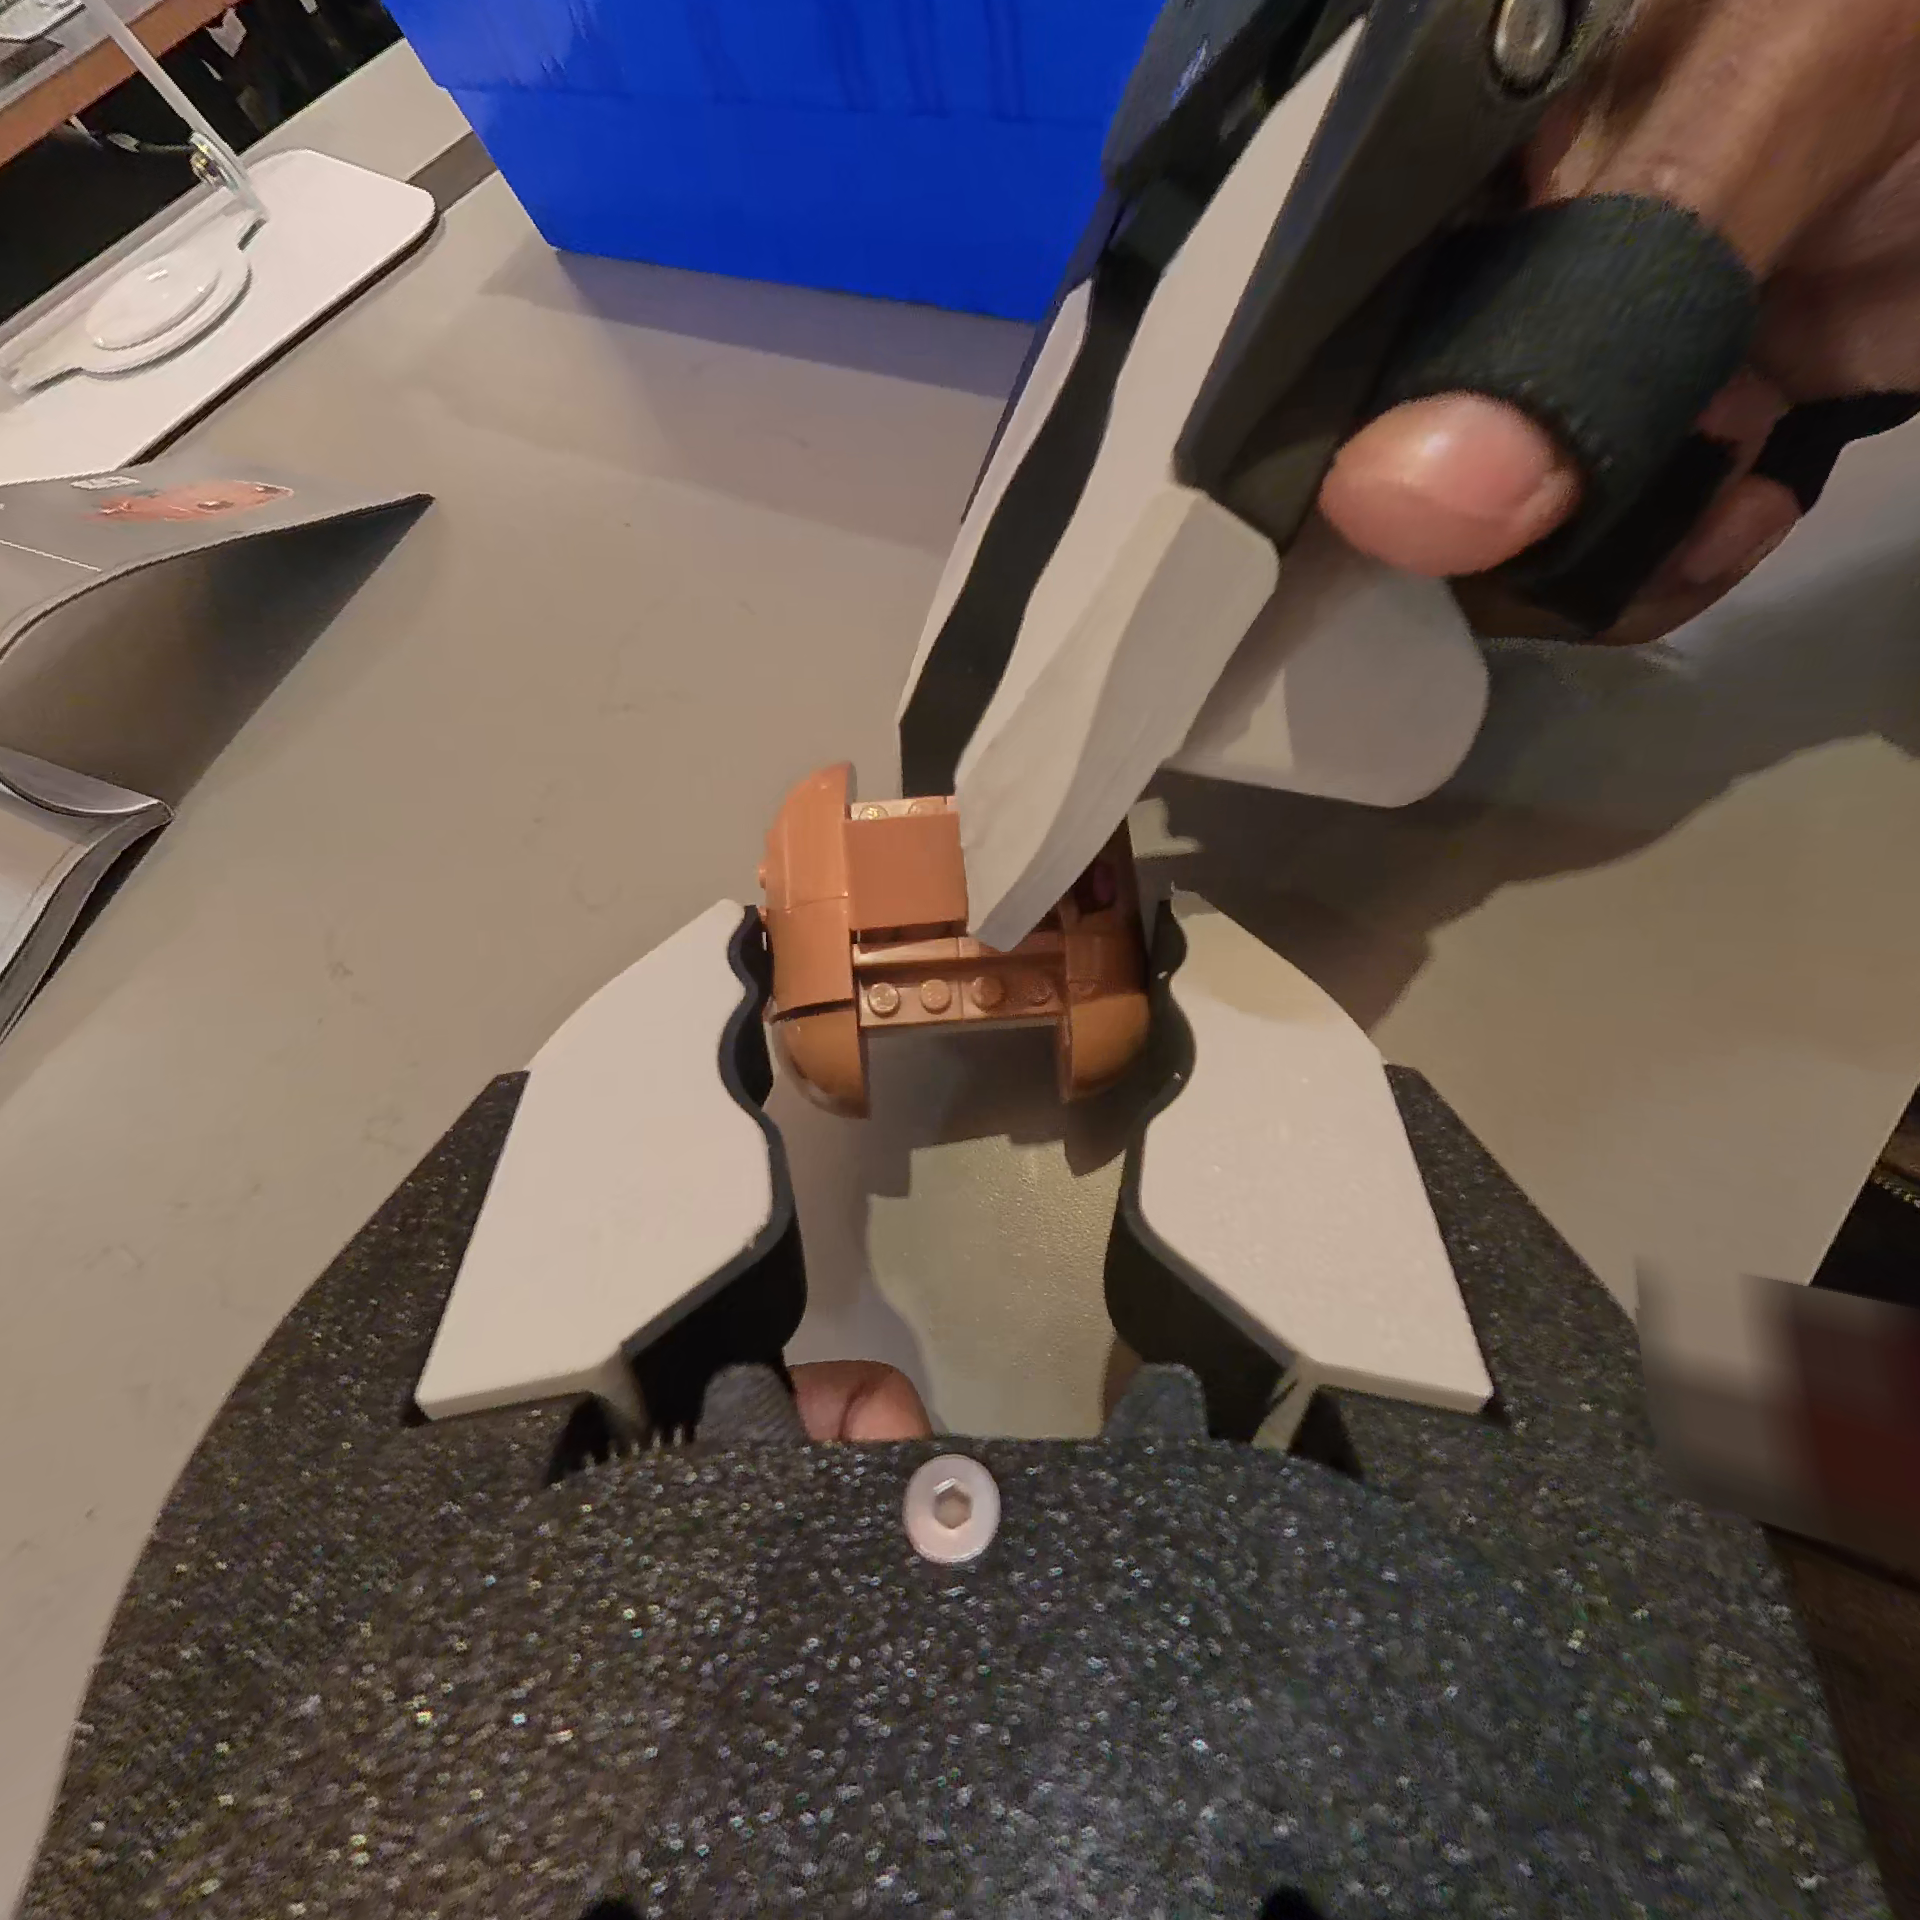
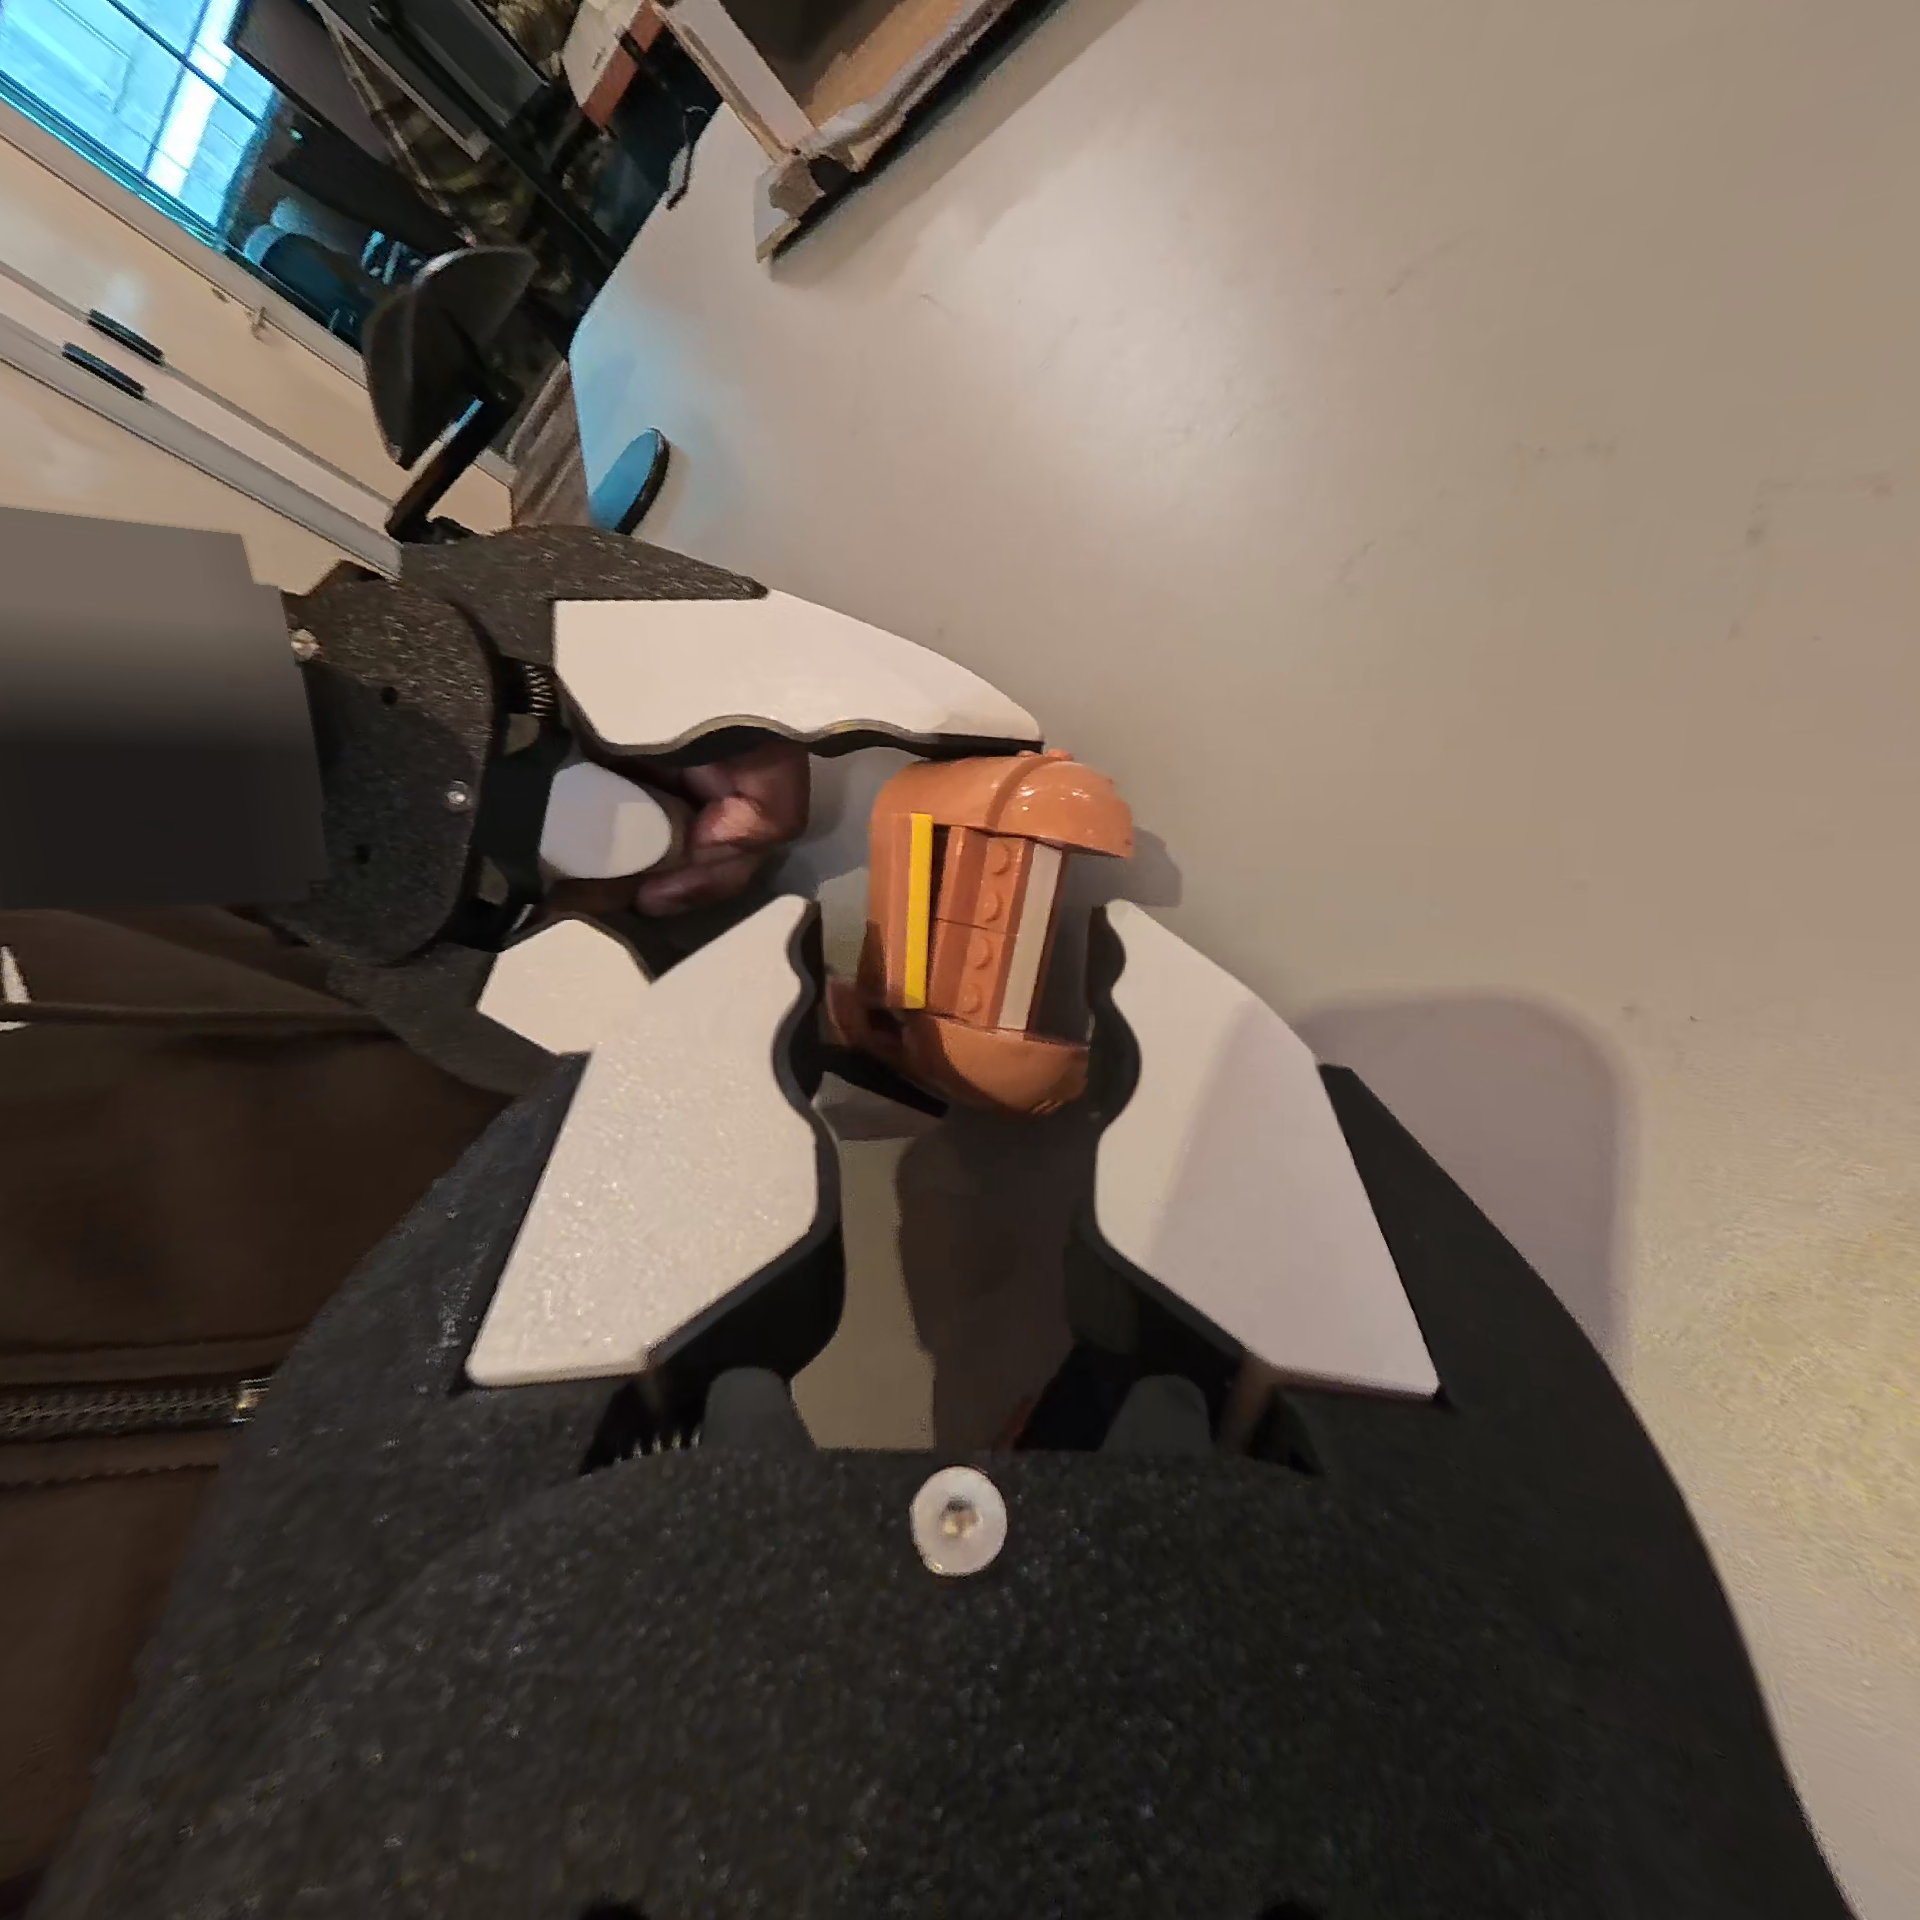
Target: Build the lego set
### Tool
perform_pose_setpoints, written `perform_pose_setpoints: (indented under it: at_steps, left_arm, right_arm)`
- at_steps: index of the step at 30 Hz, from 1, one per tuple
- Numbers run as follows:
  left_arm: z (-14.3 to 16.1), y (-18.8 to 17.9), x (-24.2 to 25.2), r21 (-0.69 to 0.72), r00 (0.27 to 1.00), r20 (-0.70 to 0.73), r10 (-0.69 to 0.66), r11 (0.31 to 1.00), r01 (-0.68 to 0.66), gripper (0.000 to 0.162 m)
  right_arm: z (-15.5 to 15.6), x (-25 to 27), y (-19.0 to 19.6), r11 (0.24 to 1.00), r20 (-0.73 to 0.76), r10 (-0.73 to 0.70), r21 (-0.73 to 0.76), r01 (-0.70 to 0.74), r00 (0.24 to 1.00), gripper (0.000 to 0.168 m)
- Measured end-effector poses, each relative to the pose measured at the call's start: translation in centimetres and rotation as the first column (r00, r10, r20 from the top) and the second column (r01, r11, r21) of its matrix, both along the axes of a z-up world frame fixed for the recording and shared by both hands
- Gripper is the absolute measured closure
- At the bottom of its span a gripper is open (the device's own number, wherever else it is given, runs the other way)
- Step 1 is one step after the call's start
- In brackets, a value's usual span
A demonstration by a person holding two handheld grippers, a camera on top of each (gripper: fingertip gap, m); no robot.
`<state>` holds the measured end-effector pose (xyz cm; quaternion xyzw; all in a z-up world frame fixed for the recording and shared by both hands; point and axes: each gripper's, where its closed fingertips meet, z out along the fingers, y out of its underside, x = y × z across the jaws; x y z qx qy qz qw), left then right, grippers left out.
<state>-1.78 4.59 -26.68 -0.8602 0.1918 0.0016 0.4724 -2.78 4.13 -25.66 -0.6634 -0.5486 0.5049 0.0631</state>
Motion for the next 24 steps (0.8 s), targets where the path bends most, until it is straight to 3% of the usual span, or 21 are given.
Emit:
perform_pose_setpoints:
  at_steps: [17, 24]
  left_arm:
    - [0.5, 0.0, 0.0, 0.022, 1.000, -0.010, -0.001, 1.000, 0.001, 0.091]
    - [0.4, 0.1, -0.1, 0.021, 1.000, -0.009, 0.000, 1.000, 0.000, 0.091]
  right_arm:
    - [0.9, -0.2, 1.0, 0.991, -0.036, -0.065, -0.122, 0.060, 0.997, 0.121]
    - [0.4, -0.1, 2.1, 0.994, -0.020, -0.092, -0.053, 0.091, 0.996, 0.123]
